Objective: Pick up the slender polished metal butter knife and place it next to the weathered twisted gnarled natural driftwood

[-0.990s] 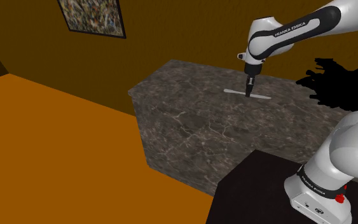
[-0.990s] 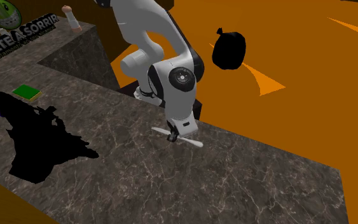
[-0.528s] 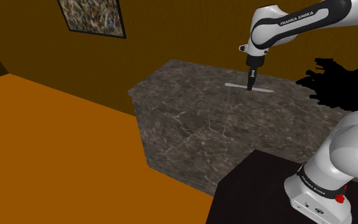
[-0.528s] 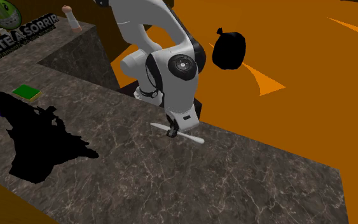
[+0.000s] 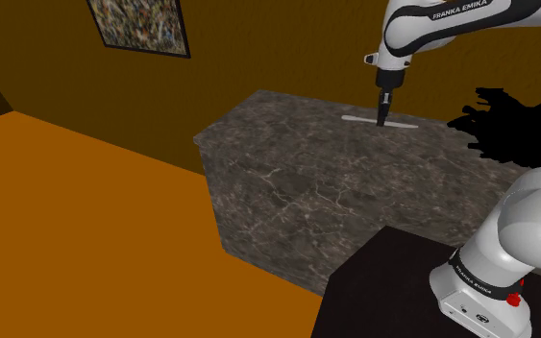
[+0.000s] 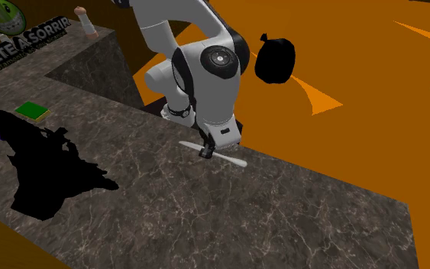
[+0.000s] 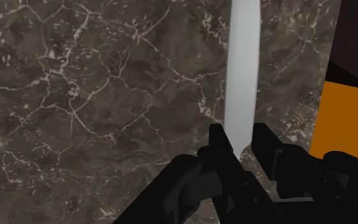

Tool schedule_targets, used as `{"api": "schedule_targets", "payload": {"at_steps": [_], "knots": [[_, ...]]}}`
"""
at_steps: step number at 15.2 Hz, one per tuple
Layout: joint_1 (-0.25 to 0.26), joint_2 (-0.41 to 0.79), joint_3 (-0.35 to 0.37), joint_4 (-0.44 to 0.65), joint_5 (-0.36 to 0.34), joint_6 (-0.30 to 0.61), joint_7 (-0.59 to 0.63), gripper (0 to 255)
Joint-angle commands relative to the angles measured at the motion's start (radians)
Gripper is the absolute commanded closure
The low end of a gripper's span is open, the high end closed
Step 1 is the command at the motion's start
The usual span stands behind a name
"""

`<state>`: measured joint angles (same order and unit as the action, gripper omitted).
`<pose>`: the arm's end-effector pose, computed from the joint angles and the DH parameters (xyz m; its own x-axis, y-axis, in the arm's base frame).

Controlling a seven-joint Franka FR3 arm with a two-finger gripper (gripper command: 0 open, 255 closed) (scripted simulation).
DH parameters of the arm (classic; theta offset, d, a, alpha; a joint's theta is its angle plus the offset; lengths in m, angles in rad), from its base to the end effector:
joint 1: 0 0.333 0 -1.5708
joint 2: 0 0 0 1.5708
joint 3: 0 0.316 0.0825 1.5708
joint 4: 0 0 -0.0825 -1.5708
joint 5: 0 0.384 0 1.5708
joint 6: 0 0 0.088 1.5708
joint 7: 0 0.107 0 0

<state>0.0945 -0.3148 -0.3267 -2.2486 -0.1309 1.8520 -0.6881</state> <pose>0.4345 -0.1212 0.4778 0.8644 0.4950 -0.0878 0.4931 -0.8689 -0.0435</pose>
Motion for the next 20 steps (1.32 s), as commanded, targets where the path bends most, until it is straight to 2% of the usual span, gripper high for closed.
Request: {"api": "schedule_targets", "payload": {"at_steps": [1, 20], "knots": [[0.001, -0.008, 0.004, 0.022, 0.000, -0.030, 0.001, 255], [0.008, -0.012, 0.021, 0.274, 0.011, -0.286, -0.007, 255]]}}
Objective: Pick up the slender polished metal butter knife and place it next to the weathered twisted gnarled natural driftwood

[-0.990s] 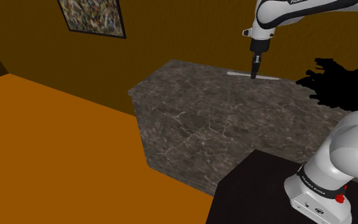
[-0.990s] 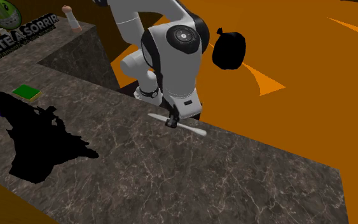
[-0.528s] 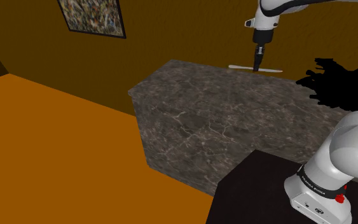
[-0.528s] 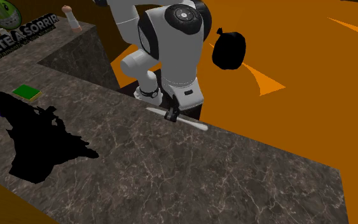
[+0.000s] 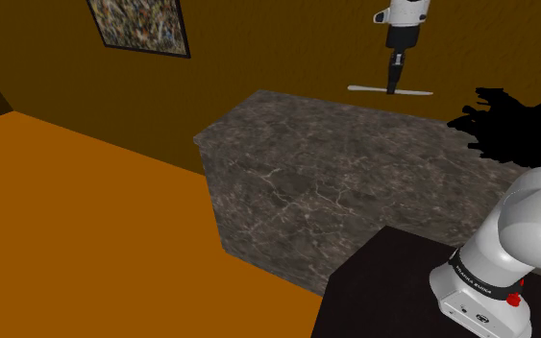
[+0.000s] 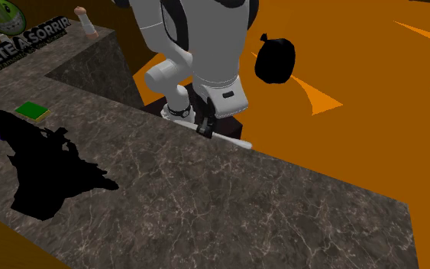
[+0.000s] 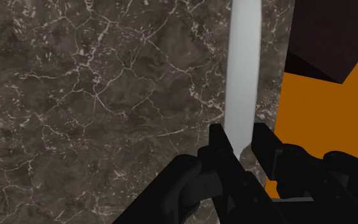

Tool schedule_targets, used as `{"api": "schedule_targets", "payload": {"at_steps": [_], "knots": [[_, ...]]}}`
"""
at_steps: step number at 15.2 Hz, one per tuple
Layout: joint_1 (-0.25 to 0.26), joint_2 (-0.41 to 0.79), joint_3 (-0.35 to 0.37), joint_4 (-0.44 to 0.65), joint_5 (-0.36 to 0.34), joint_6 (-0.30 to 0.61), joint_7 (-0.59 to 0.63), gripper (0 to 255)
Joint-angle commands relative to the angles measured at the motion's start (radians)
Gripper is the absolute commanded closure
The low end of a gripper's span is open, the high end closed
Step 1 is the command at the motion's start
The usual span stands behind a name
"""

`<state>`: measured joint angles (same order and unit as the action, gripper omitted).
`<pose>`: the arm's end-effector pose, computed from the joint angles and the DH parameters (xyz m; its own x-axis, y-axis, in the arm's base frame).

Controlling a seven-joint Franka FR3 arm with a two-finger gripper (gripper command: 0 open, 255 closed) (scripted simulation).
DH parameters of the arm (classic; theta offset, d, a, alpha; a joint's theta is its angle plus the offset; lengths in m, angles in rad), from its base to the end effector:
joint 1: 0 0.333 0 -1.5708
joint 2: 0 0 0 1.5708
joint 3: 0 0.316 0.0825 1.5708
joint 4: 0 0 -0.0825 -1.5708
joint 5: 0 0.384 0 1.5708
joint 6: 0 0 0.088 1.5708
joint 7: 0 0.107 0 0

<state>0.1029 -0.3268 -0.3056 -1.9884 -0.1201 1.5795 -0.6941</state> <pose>0.4344 -0.1202 0.5843 0.8644 0.4950 -0.0880 0.4931 -0.8689 -0.0437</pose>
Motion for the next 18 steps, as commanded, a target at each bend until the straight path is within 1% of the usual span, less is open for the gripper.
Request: {"api": "schedule_targets", "payload": {"at_steps": [1, 18], "knots": [[0.000, 0.002, 0.001, 0.029, 0.001, -0.027, -0.002, 255], [0.007, 0.075, 0.002, 0.332, 0.019, -0.259, -0.025, 255]]}}
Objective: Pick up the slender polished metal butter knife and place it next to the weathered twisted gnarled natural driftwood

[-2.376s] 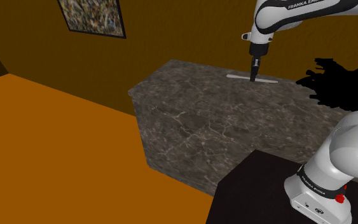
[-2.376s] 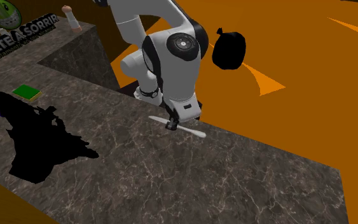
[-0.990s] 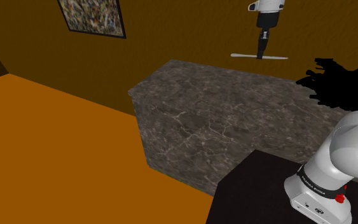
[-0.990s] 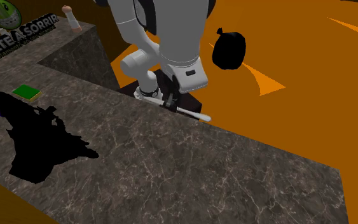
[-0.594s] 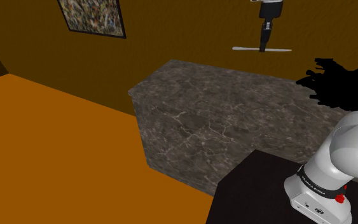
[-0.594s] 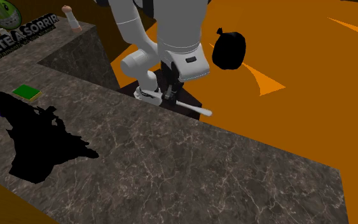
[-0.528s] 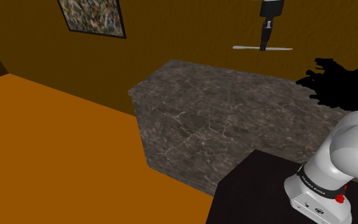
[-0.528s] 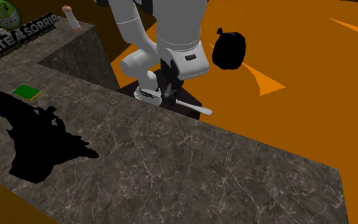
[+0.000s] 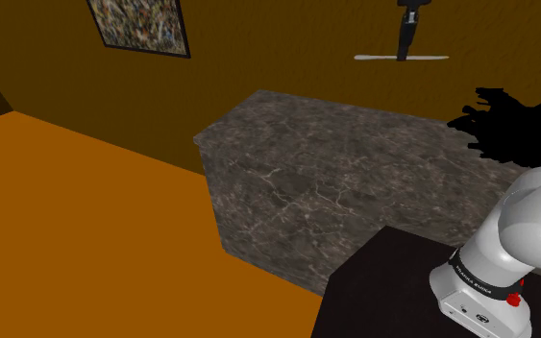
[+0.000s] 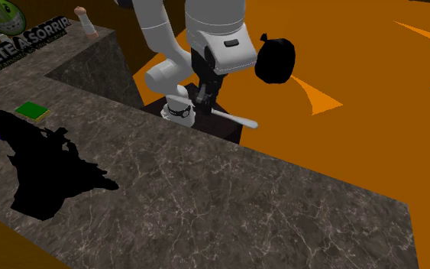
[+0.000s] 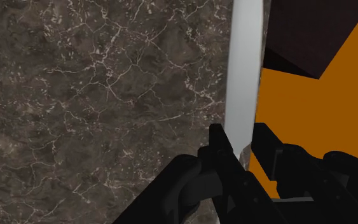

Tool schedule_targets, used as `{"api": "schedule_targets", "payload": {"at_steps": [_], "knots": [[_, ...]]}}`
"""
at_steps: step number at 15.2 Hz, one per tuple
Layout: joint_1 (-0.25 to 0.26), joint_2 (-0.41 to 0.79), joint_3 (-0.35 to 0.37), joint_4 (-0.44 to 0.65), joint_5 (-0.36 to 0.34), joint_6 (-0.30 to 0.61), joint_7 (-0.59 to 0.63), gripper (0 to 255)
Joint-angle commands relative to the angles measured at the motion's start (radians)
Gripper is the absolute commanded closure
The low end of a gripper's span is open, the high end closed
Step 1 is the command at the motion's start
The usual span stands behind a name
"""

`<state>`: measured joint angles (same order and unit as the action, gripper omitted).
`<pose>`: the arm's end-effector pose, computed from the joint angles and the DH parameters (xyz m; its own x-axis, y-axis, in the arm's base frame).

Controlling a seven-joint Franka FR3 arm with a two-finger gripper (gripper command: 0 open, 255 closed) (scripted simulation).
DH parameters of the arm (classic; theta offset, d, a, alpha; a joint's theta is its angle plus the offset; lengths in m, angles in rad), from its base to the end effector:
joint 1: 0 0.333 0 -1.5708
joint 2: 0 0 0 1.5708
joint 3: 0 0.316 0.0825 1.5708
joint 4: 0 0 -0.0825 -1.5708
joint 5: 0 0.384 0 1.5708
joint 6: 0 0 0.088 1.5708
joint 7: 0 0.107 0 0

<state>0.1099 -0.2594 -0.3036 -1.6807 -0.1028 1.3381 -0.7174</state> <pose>0.4340 -0.1208 0.6780 0.8645 0.4948 -0.0879 0.4930 -0.8690 -0.0434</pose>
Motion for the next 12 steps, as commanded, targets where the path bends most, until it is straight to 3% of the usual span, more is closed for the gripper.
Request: {"api": "schedule_targets", "payload": {"at_steps": [1, 4, 12], "knots": [[0.001, 0.014, -0.001, 0.045, 0.003, -0.032, -0.004, 255], [0.001, 0.033, -0.003, 0.104, 0.007, -0.072, -0.010, 255], [-0.048, -0.215, -0.030, -0.103, -0.086, -0.097, -0.084, 255]]}}
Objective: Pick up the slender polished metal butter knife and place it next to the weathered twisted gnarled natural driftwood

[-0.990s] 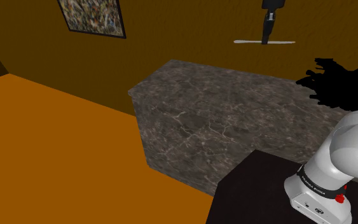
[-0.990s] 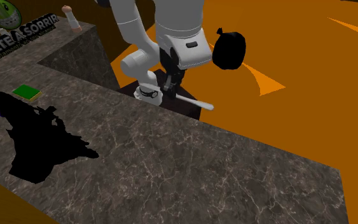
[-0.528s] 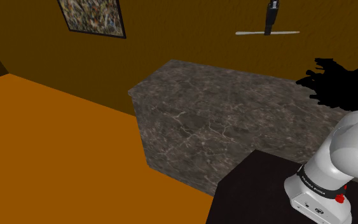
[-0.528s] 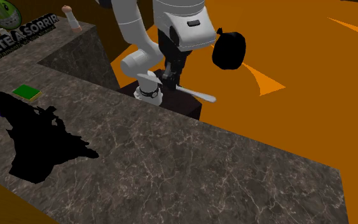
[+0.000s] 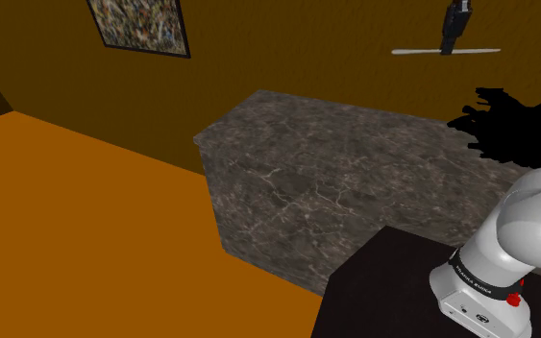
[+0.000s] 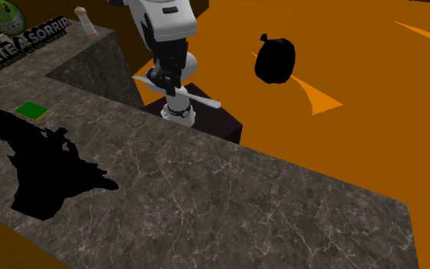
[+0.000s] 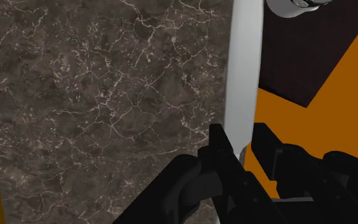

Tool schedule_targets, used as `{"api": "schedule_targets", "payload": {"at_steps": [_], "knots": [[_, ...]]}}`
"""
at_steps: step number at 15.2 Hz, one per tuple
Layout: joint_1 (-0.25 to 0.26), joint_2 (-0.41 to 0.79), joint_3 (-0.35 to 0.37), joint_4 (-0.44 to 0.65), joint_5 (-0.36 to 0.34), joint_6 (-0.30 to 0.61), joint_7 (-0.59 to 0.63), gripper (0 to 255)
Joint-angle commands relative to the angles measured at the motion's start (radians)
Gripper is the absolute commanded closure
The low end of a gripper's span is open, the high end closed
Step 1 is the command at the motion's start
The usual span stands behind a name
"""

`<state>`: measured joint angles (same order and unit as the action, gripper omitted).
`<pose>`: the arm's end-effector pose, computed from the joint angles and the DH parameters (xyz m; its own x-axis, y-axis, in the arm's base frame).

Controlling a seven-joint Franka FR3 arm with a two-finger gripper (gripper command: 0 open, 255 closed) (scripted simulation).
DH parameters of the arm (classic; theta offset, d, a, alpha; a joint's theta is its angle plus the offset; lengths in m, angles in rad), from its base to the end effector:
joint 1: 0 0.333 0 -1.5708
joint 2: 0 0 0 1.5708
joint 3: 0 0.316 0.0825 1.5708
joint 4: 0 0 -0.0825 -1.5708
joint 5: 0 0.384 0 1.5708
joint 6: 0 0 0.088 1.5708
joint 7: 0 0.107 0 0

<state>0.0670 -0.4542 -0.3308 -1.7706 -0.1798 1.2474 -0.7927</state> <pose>0.3468 -0.1609 0.7037 0.8647 0.4945 -0.0879 0.4927 -0.8691 -0.0436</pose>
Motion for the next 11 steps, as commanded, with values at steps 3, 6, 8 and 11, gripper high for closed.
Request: {"api": "schedule_targets", "payload": {"at_steps": [3, 6, 8, 11], "knots": [[-0.026, -0.103, -0.018, -0.067, -0.046, -0.027, -0.044, 255], [-0.049, -0.180, -0.036, -0.109, -0.085, -0.053, -0.085, 255], [-0.064, -0.227, -0.050, -0.131, -0.113, -0.072, -0.115, 255], [-0.086, -0.294, -0.072, -0.155, -0.157, -0.102, -0.164, 255]]}}
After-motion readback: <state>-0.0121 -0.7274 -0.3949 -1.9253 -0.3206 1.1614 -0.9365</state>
